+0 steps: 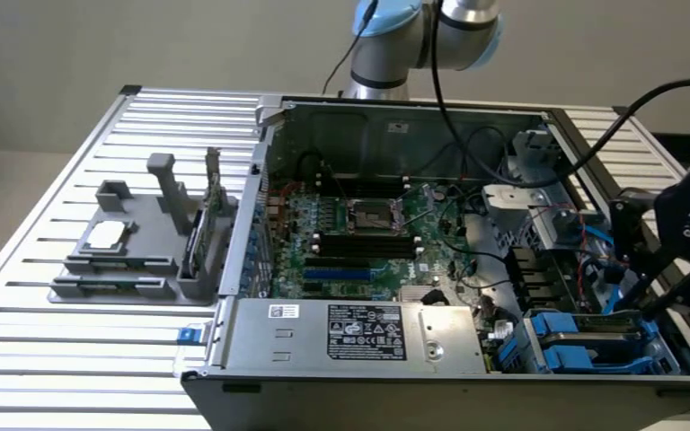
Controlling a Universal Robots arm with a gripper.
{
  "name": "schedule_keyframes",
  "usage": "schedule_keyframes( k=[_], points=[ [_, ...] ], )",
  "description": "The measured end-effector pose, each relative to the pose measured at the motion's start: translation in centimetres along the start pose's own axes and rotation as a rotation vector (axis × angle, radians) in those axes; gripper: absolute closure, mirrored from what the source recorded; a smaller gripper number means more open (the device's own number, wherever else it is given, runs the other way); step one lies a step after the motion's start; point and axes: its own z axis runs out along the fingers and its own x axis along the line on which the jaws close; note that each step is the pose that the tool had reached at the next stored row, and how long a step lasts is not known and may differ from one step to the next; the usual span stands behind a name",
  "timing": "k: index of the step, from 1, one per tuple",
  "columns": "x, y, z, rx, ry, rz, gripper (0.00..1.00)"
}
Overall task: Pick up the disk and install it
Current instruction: 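Insert the first disk wire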
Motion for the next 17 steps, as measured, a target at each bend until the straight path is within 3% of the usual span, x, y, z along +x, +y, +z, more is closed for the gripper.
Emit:
schedule_keyframes(
  k=[5, 8, 10, 12, 15, 17],
  points=[
    [-0.22, 0.42, 0.11, 0.0011, 0.0006, 0.023, 0.74],
    [-0.44, 0.66, 0.11, 0.0084, 0.0066, 0.023, 0.74],
    [-0.57, 0.77, 0.12, 0.0123, 0.0128, 0.023, 0.74],
    [-0.63, 0.82, 0.13, 0.0117, 0.0201, 0.024, 0.74],
    [-0.65, 0.82, 0.18, 0.0019, 0.0385, 0.027, 0.74],
    [-0.69, 0.86, 0.19, -0.0006, 0.0435, 0.030, 0.74]
  ],
)
